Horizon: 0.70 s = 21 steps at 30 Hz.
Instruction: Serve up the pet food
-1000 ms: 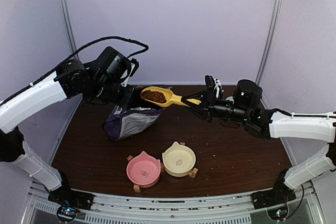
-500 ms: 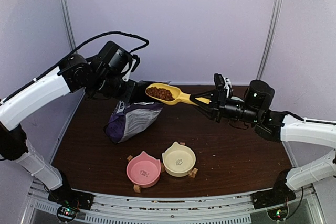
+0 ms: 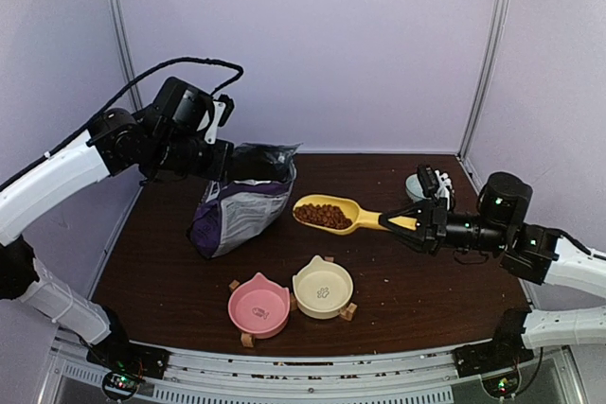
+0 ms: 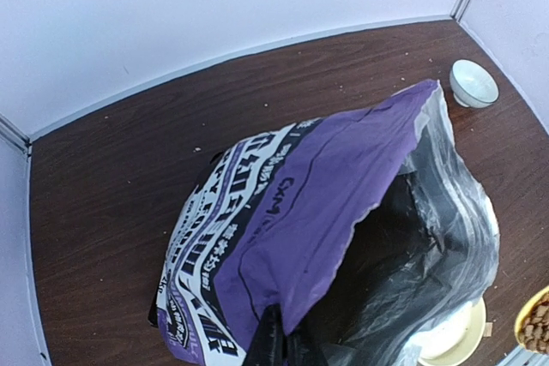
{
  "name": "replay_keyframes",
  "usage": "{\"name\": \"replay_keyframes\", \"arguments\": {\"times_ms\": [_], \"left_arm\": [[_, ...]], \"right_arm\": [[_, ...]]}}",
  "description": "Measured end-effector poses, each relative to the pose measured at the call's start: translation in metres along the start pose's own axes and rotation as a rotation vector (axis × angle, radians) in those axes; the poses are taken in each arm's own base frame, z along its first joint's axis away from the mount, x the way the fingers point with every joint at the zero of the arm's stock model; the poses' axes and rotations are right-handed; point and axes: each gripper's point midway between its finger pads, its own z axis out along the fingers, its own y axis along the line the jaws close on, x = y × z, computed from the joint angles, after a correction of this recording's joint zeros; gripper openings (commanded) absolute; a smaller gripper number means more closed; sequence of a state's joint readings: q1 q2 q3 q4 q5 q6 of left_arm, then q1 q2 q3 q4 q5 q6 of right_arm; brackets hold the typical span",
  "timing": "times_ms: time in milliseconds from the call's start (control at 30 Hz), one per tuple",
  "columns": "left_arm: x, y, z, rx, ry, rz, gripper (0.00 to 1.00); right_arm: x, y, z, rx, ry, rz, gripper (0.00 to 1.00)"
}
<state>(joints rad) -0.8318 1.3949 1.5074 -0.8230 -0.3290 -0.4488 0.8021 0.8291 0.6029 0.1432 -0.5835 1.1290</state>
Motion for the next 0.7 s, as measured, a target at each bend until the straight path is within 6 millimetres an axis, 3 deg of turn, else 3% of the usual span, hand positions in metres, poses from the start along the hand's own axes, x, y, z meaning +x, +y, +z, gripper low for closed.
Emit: {"name": "replay_keyframes", "arguments": {"times_ms": [133,333,700], "left_arm": [[0.001,0.004,-0.004,0.034,-0.008,-0.039,0.0],[0.001,0.002,-0.004,0.071,-0.003,-0.062,0.0],[0.003,-0.002,-0.004,0.103,-0.006,-0.074,0.0]], "right_arm": [[0.024,-0.035,-0.015,0.063,0.023,0.032,0.13],[0.049,-0.085,-0.02,0.177,0.066,0.085,0.12],[0.062,-0.112,-0.026,0.263,0.097,0.077,0.12]]}}
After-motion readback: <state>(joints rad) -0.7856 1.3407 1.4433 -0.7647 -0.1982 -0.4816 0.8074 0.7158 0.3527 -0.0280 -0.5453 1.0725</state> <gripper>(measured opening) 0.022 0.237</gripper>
